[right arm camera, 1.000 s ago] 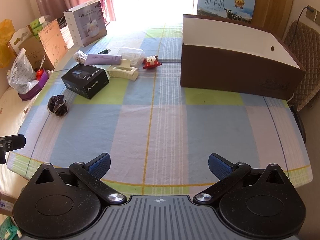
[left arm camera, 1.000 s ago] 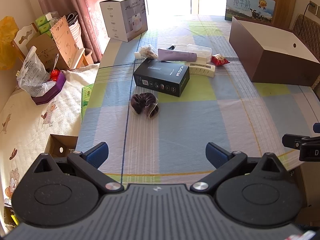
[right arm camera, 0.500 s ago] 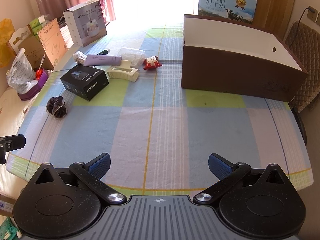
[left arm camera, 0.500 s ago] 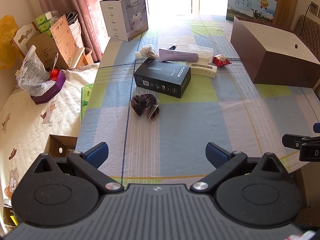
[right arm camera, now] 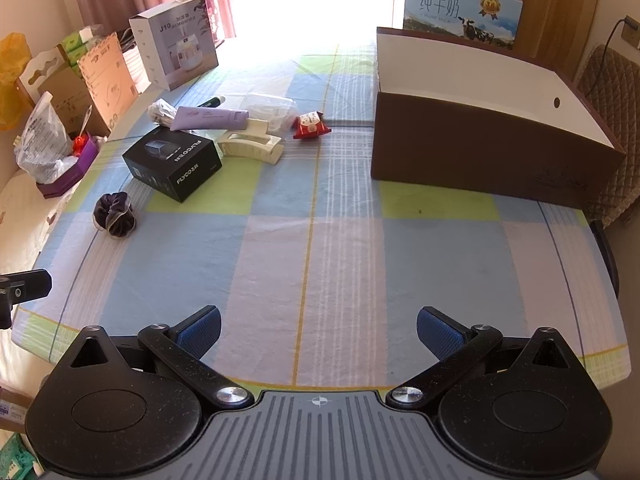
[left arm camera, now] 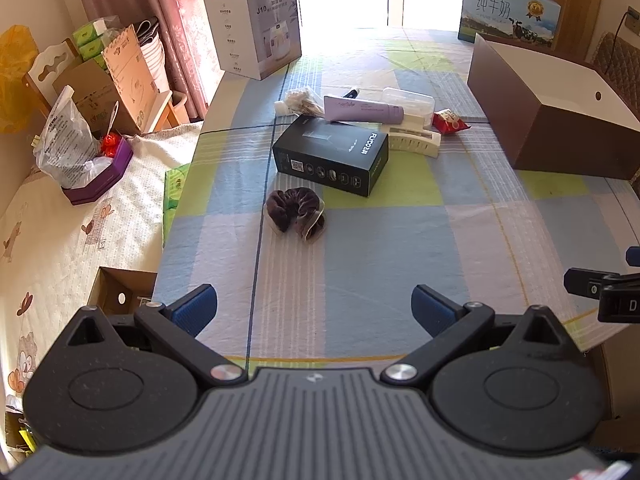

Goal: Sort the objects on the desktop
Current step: 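Move the left tool toward the dark brown scrunchie on the table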

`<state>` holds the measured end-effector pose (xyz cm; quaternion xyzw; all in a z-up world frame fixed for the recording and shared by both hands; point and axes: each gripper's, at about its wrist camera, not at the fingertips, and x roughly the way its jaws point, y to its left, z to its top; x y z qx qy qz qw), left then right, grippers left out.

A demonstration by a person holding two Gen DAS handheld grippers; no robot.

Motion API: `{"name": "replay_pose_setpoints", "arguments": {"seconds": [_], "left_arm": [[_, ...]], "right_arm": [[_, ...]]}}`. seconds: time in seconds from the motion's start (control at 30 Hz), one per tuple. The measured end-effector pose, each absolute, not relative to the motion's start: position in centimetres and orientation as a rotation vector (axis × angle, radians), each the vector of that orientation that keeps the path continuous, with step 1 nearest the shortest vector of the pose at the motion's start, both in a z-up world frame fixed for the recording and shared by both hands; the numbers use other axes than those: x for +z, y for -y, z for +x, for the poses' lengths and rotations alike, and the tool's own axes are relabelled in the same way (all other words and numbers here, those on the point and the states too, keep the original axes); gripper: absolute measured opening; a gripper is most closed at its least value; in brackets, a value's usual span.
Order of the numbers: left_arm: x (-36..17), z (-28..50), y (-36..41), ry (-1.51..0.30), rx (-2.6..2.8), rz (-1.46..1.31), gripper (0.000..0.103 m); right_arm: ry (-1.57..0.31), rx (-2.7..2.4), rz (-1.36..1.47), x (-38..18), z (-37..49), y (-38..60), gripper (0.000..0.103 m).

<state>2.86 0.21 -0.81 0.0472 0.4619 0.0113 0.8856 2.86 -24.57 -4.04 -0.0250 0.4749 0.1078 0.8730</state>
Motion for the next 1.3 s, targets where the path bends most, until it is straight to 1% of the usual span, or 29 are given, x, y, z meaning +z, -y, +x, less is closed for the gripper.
{"name": "replay_pose_setpoints", "arguments": {"seconds": [0.77, 1.3], "left_arm": [[-1.7, 3.8, -1.0, -0.980, 0.050, 0.076, 0.102], [-2.5, 6.0, -2.5, -0.983, 0.045, 0.041, 0.102]], "right_arm": [[-0.957, 0.298, -0.028, -4.8, 4.2, 23.3, 0.101], [-0.924, 0.364, -0.036, -5.6, 7.6, 21.8, 0.101]]}}
